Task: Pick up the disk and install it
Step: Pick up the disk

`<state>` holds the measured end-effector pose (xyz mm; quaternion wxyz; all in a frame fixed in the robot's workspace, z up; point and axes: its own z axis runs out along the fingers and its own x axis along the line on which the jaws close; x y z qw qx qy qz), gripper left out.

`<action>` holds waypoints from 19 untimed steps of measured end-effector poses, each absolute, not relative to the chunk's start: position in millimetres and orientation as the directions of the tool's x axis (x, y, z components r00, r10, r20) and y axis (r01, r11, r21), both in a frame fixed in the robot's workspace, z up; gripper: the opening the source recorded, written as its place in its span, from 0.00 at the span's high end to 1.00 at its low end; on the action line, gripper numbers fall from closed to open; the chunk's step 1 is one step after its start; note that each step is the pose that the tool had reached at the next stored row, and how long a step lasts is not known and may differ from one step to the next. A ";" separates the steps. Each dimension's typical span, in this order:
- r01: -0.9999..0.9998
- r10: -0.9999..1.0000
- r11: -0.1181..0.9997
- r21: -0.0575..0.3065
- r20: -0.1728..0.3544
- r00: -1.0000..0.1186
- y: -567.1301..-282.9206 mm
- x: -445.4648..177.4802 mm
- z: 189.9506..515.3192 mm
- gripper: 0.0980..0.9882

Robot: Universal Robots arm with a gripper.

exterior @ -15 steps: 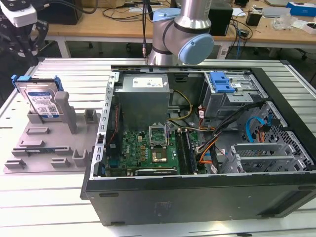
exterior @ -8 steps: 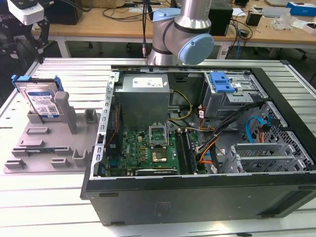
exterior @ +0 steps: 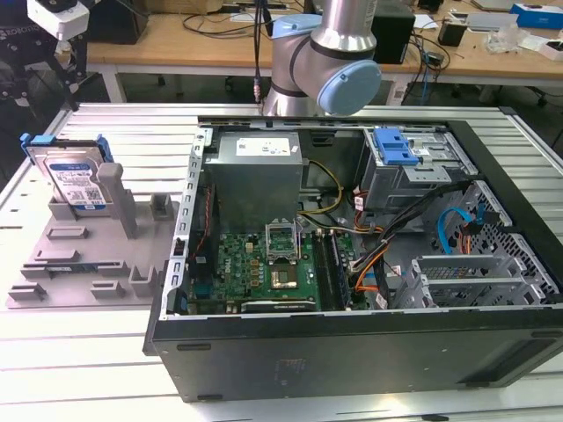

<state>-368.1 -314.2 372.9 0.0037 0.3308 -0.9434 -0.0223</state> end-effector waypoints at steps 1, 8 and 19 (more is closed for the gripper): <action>-0.635 -0.635 0.771 0.044 -0.008 -0.772 -314.1 -368.1 372.9 0.55; -0.764 -0.765 0.643 0.044 -0.008 -0.644 -314.1 -368.1 372.7 0.55; -0.901 -0.901 0.433 0.040 0.000 -0.433 -314.0 -368.2 372.3 0.55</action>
